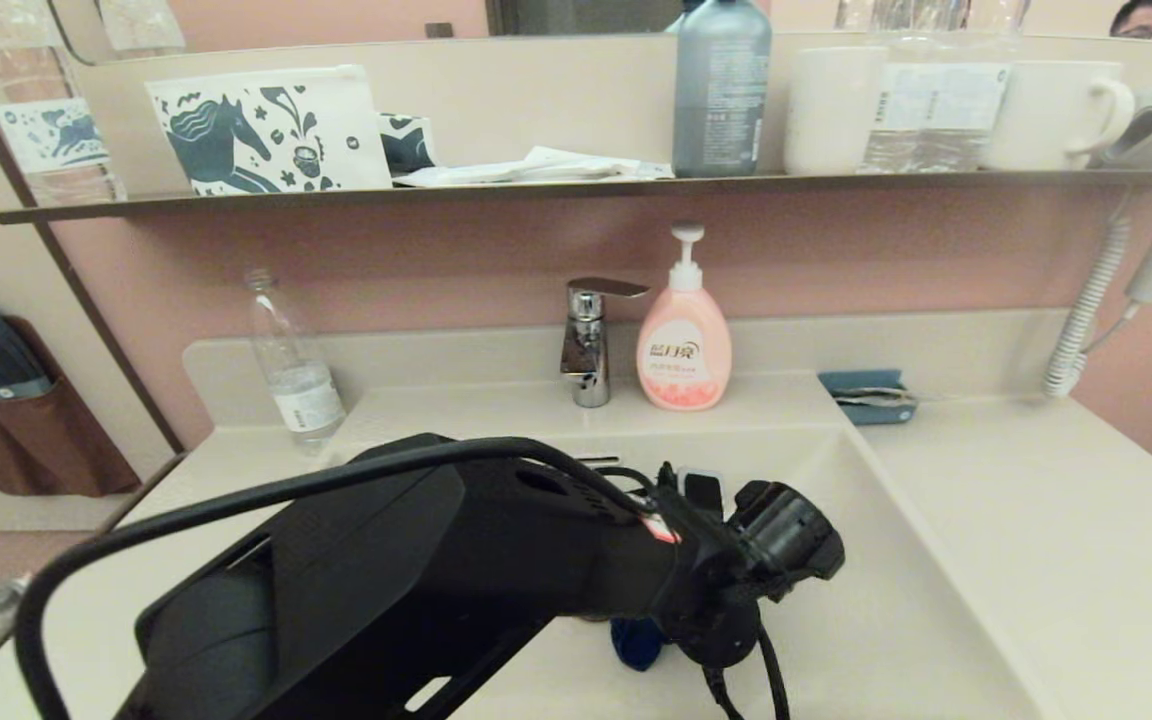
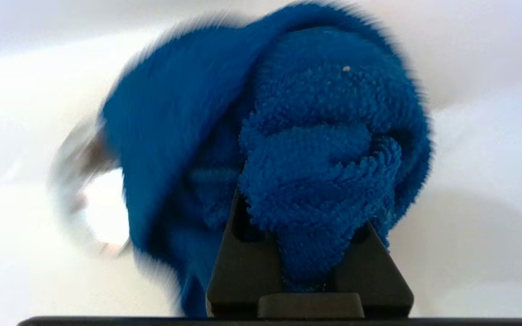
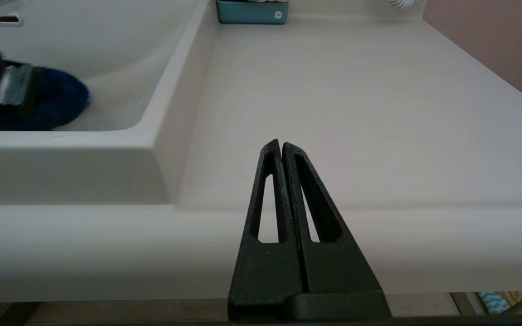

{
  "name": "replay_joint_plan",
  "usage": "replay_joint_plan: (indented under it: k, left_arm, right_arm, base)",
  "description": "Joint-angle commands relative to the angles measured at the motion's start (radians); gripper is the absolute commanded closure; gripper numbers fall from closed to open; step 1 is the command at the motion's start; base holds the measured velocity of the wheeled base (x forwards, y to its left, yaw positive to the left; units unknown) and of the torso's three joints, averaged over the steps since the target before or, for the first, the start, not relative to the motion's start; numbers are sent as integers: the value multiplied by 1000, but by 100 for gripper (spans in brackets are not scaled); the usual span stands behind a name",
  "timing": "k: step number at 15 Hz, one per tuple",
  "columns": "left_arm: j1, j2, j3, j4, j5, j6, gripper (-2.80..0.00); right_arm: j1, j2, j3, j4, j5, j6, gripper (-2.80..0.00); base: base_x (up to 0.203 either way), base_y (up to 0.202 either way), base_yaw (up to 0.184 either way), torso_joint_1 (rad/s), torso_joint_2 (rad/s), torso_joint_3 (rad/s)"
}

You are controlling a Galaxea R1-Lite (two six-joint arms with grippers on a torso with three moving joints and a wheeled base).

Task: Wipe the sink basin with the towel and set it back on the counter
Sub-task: Wipe the sink

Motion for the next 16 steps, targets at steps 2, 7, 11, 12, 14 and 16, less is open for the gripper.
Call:
replay_joint_plan:
  k: [2, 7, 11, 12, 14, 16]
  left_arm:
    - [-11, -42, 10, 234, -37, -85, 0]
    - [-11, -146, 158, 304, -58, -119, 0]
    - [72, -211, 298, 266, -47, -114, 0]
    - [96, -227, 341, 228, -47, -100, 0]
    - [177, -269, 414, 101, -40, -9, 0]
    - [246, -310, 445, 42, -23, 84, 0]
  right_arm:
    - [0, 0, 0, 0, 1, -1, 0]
    - [0, 0, 0, 0, 1, -1, 0]
    - [0, 0, 0, 0, 1, -1, 0]
    - [0, 0, 0, 0, 1, -1, 0]
    - [0, 0, 0, 0, 0, -1, 0]
    - [0, 0, 0, 0, 1, -1, 0]
  base:
    - [0, 0, 0, 0, 0, 0]
    - [0, 0, 0, 0, 0, 0]
    - [0, 0, 0, 0, 0, 0]
    - [0, 0, 0, 0, 0, 0]
    - [0, 0, 0, 0, 0, 0]
    - [0, 0, 0, 0, 0, 0]
